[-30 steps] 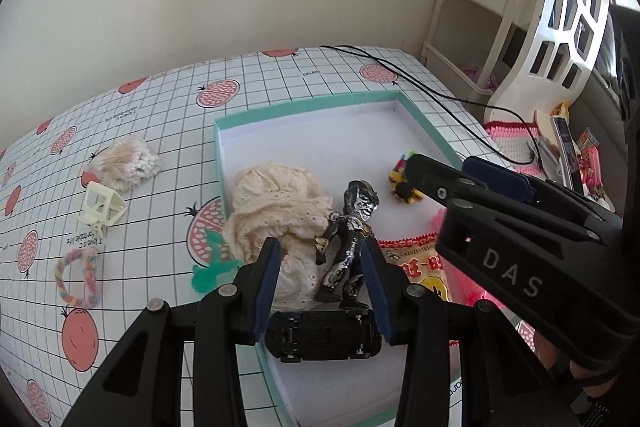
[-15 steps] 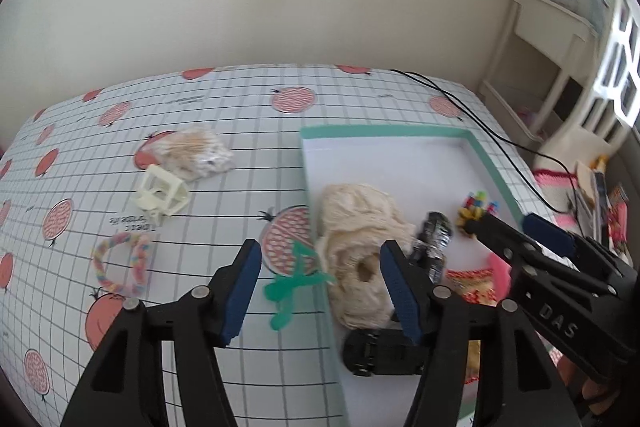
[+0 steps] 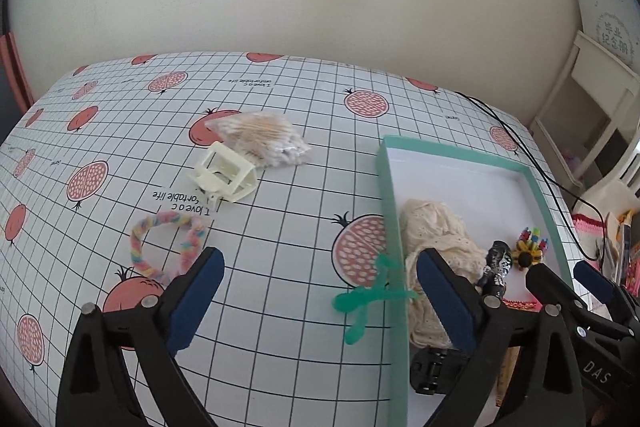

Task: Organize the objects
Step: 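Move the left tool toward the rainbow fuzzy ring while the right tool withdraws from the tray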

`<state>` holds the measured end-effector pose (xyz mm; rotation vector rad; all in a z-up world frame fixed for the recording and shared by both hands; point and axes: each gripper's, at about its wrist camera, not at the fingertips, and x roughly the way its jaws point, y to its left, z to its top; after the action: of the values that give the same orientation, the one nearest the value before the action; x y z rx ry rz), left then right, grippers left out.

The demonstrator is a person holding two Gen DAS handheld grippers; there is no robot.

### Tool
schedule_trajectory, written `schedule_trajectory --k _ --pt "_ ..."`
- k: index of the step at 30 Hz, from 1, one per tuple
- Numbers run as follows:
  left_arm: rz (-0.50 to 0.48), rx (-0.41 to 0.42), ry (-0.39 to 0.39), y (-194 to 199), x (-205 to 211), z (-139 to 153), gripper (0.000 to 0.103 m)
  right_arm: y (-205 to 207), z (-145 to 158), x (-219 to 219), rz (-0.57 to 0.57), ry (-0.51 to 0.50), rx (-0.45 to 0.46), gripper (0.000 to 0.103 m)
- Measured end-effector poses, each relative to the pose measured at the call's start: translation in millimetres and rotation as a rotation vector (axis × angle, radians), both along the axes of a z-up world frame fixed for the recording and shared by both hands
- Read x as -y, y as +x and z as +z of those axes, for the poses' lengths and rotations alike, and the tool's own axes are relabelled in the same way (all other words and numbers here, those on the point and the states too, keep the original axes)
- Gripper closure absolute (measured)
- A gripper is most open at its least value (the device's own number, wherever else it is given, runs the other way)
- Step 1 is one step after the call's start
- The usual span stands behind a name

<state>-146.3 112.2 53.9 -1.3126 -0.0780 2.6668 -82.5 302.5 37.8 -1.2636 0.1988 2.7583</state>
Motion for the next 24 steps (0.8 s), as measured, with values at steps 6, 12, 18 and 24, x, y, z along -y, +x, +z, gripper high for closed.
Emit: schedule_trajectory --k 6,12,18,24 --pt "0.032 -0.008 -0.005 -1.1 8.4 -1.2 0.0 -2.1 -2.5 5.7 0.015 0.018 0.013 0.0" --pt "0.049 -0.012 -0.004 -2.5 15.7 -3.2 0.0 -4.7 -5.2 10.7 0.029 0.03 0.031 0.0" --pt "0.047 -0.001 -0.006 -2.9 16.0 -6.5 0.0 -6.1 -6.9 12.0 0.032 0.035 0.045 0.0" --pt "0.039 0.01 -0.01 -2.8 14.0 -8.3 0.0 -6.5 -7.6 11.9 0.029 0.032 0.052 0.0"
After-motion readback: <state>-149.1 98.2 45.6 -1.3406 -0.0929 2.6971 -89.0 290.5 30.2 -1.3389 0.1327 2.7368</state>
